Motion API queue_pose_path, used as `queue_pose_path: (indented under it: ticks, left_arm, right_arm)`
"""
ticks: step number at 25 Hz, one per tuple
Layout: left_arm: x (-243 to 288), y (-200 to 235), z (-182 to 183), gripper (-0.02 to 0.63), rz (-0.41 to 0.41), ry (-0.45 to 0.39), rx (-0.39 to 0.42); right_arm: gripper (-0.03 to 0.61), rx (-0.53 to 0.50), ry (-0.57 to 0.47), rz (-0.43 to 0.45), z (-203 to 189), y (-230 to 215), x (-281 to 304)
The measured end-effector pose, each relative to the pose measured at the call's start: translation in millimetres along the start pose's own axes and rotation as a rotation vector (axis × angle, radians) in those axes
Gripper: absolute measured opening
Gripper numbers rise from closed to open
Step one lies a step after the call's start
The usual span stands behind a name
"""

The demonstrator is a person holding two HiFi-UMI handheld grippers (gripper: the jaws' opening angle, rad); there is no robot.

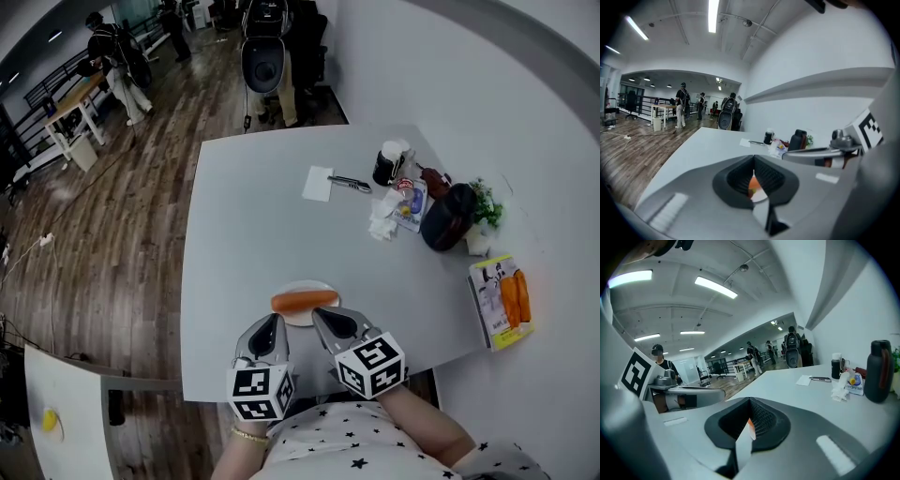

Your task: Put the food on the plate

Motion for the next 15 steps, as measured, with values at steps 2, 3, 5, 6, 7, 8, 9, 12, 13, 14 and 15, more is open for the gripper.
queue_pose_path:
  ticks: [2,3,5,6,7,8,9,12,13,14,15]
  left_arm:
    - [-1.1,-0.4,0.7,0.008,0.0,-0.004,0.0]
    - [-1.9,-0.5,1.1,0.008,0.0,-0.006,0.0]
    - [-3.6,-0.5,1.4,0.008,0.001,-0.009,-0.002]
    - [-4.2,-0.6,1.3,0.008,0.002,-0.01,-0.004]
    - [-4.5,-0.8,1.1,0.008,0.002,-0.009,-0.005]
    - [-4.7,-1.1,0.7,0.008,0.002,-0.009,-0.007]
    - [-4.8,-1.5,0.4,0.008,0.002,-0.008,-0.007]
    - [-4.9,-2.8,-0.1,0.008,-0.003,-0.007,-0.005]
    - [-4.8,-3.2,-0.1,0.008,-0.005,-0.007,-0.004]
    - [-4.8,-3.7,-0.1,0.008,-0.006,-0.008,-0.003]
    - [-4.7,-4.1,-0.1,0.008,-0.006,-0.01,-0.003]
  right_arm:
    - [-0.002,-0.005,-0.001,0.001,-1.0,1.5,-1.6]
    - [-0.002,-0.009,-0.001,-0.001,-1.3,2.3,-2.7]
    - [-0.002,-0.016,-0.003,-0.004,-1.7,3.5,-4.9]
    - [-0.002,-0.016,-0.002,-0.004,-2.1,3.9,-5.8]
    - [-0.002,-0.016,0.0,-0.003,-2.5,4.1,-6.4]
    - [-0.002,-0.015,0.003,0.0,-3.1,4.3,-6.8]
    - [-0.002,-0.016,0.007,0.002,-3.7,4.8,-7.0]
    - [-0.002,-0.02,0.011,0.012,-5.3,6.7,-7.3]
    - [-0.002,-0.022,0.011,0.014,-5.7,7.2,-7.3]
    - [-0.002,-0.025,0.011,0.016,-6.0,7.7,-7.3]
    - [-0.002,-0.028,0.01,0.019,-6.3,8.1,-7.3]
Point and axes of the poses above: the fingertips, and each gripper's own axes: x forward along the fingers, y to its left, z out of its top, the point moved 10 cm from there along -x, backward along the fingers, and after that the axes turned 14 degrees about -z, right-handed, at the moved point
